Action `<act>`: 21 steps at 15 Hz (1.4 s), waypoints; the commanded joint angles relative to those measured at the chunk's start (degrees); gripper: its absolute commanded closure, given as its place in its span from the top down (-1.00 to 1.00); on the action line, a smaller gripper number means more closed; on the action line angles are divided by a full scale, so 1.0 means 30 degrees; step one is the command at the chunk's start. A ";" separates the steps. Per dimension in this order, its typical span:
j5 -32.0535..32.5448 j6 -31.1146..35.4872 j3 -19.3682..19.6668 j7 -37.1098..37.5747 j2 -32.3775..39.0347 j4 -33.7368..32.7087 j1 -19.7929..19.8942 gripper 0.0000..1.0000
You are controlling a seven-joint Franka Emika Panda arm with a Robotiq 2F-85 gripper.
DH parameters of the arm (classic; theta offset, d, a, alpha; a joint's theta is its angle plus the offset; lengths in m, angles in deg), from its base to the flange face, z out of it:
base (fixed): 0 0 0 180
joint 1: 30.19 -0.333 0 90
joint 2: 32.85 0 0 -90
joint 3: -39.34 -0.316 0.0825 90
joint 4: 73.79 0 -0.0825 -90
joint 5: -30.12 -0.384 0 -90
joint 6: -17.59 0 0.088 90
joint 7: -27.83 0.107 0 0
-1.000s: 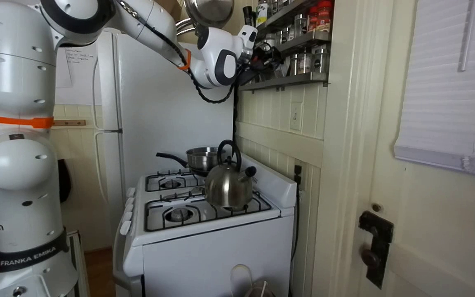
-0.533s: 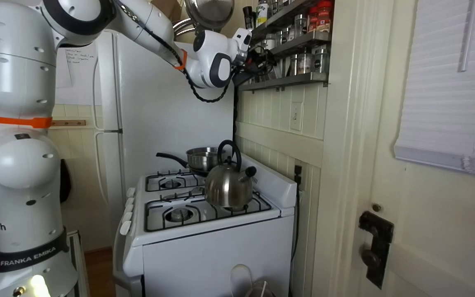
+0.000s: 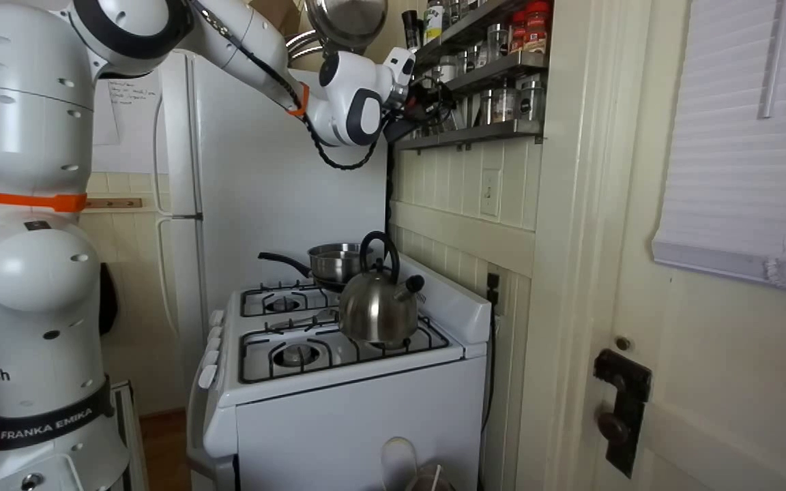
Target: Pour some spice into the silver bowl
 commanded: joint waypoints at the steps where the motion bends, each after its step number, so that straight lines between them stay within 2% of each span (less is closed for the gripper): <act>1: 0.0094 0.1415 -0.0244 0.0121 0.0266 0.0231 -0.0084 -0.53; 12: -0.1053 0.5770 -0.0064 -0.1207 0.0759 0.1817 -0.0627 -0.53; 21: -0.1781 0.9273 -0.0261 -0.2709 0.0168 0.3173 -0.1169 -0.53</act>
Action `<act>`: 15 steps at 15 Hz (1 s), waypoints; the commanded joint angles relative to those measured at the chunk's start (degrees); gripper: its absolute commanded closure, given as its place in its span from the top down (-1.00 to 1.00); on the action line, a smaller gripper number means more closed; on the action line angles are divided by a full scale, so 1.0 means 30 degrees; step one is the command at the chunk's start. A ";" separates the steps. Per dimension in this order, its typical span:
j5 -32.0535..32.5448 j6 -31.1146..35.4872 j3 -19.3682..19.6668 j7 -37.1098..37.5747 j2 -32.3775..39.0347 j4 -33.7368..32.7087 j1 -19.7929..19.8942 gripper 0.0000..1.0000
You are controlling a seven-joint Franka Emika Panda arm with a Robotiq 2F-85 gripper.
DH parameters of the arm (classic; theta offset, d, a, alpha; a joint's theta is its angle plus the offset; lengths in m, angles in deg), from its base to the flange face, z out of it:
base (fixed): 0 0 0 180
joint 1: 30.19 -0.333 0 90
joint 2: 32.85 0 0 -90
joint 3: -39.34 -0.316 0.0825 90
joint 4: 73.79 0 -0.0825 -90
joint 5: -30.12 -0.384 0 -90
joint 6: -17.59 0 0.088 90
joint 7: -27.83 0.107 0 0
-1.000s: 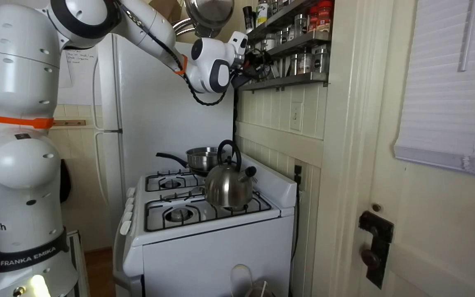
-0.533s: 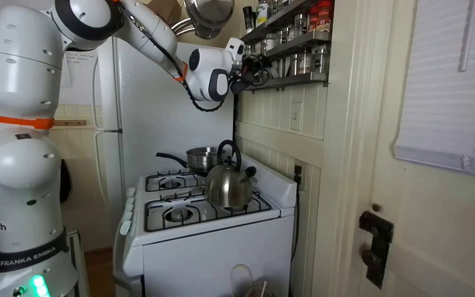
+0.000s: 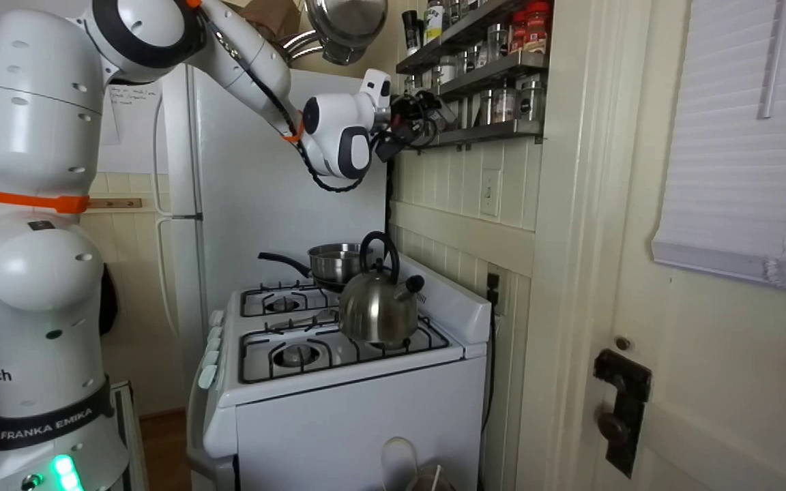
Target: Pour some spice into the silver bowl
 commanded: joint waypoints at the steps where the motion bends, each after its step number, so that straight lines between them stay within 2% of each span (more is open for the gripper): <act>1: -0.1198 0.1243 -0.0010 -0.1757 -0.0869 0.0891 -0.0604 -0.53; 3: -0.1539 0.1185 -0.0091 -0.2409 -0.1337 0.1059 -0.0783 -0.53; 6: -0.3010 -0.1403 -0.0561 -0.2359 -0.3414 0.2165 -0.1271 -0.53; 10: -0.4046 -0.7036 -0.1269 -0.1964 -0.6758 0.3012 -0.1589 -0.53; 13: -0.4448 -1.1687 -0.1880 -0.1570 -0.8593 0.2750 -0.1509 -0.53; 14: -0.1503 -1.3269 -0.3001 0.1641 -0.9046 0.2893 0.0261 -0.53; 15: -0.3792 -1.4607 -0.2376 -0.0397 -0.9293 0.2593 -0.1189 -0.53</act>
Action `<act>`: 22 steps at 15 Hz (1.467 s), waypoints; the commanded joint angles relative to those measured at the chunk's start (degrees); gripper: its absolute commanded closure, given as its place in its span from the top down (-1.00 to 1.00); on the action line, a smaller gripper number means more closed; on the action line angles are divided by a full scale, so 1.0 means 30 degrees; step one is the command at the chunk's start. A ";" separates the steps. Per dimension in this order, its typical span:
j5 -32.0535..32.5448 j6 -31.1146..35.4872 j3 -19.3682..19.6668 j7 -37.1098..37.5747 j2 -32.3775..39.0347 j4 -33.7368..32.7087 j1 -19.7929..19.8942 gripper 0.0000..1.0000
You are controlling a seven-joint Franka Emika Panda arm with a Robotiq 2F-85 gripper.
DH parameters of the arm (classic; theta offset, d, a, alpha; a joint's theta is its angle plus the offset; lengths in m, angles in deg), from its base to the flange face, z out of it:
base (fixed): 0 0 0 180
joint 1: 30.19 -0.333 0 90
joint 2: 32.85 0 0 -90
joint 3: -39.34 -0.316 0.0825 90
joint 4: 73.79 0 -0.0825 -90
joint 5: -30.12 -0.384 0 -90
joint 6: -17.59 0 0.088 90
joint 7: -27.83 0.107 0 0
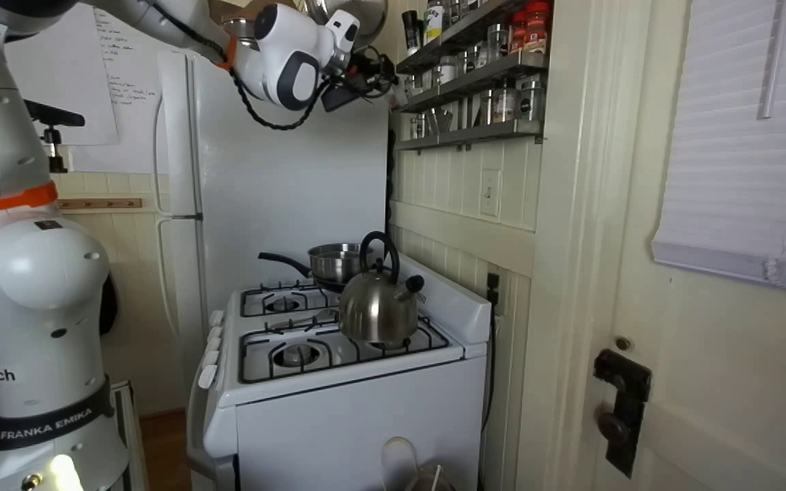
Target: Pour some spice into the silver bowl
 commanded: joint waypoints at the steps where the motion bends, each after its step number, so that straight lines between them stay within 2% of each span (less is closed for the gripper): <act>1: -0.0247 -0.4681 -0.0778 0.1223 -0.1748 0.0528 0.0168 -0.53; 5: 0.0818 -0.9609 -0.1850 0.2759 -0.1722 0.0340 0.0962 -0.53; 6: 0.1516 -1.0613 -0.2298 0.3381 -0.1525 0.0437 0.1399 -0.53; 9: 0.3798 -1.3120 -0.3050 0.5003 -0.0690 -0.0063 0.1640 -0.53; 10: 0.2655 -1.2055 -0.2320 0.3943 -0.1049 0.0191 0.1043 -0.03; 16: 0.3431 -1.2482 -0.2819 0.4605 -0.0543 0.0114 0.1367 -0.03; 17: 0.3436 -1.2482 -0.2818 0.4606 -0.0546 0.0111 0.1388 -0.53; 22: 0.3832 -1.8999 -0.3319 0.3461 0.1616 -0.2878 0.1110 -0.53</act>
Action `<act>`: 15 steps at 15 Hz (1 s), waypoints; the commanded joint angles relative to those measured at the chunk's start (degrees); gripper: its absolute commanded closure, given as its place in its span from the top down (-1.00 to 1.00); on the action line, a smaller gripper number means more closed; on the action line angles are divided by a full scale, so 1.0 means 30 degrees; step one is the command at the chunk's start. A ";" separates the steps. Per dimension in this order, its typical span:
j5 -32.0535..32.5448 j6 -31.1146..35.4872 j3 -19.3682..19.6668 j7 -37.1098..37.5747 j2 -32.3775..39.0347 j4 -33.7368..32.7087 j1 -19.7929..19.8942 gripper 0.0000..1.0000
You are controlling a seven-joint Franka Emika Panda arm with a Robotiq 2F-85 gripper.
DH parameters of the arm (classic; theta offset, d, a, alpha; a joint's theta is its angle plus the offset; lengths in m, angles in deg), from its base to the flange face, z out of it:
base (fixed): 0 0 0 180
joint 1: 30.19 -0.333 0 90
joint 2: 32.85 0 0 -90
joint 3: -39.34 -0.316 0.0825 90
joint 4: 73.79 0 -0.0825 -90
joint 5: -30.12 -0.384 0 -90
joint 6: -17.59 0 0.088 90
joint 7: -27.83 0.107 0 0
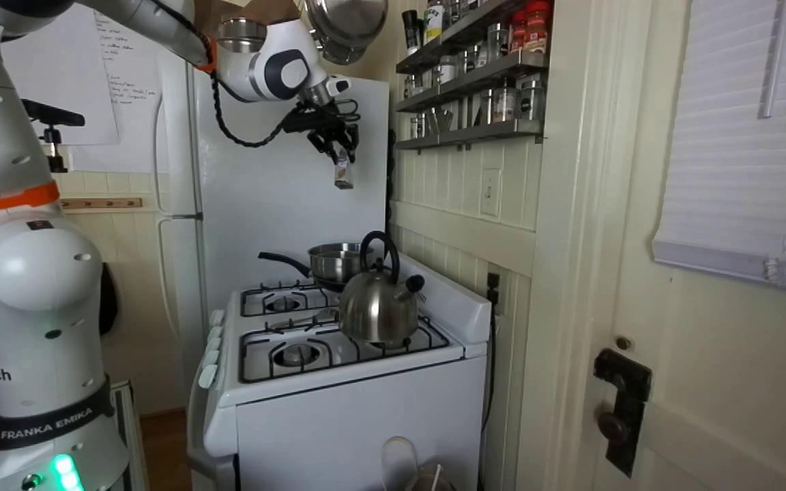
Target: Pour some spice into the silver bowl
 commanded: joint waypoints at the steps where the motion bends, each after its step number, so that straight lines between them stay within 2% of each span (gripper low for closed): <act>1: 0.0211 -0.4168 -0.0422 -0.0961 0.2112 -0.2844 -0.0275 -0.53; 7: 0.0347 -1.0895 -0.1001 -0.3618 0.6223 -0.7781 0.0083 -0.53; 15: 0.2652 -2.0138 -0.1357 -0.7478 1.2115 -1.5870 0.0371 -0.53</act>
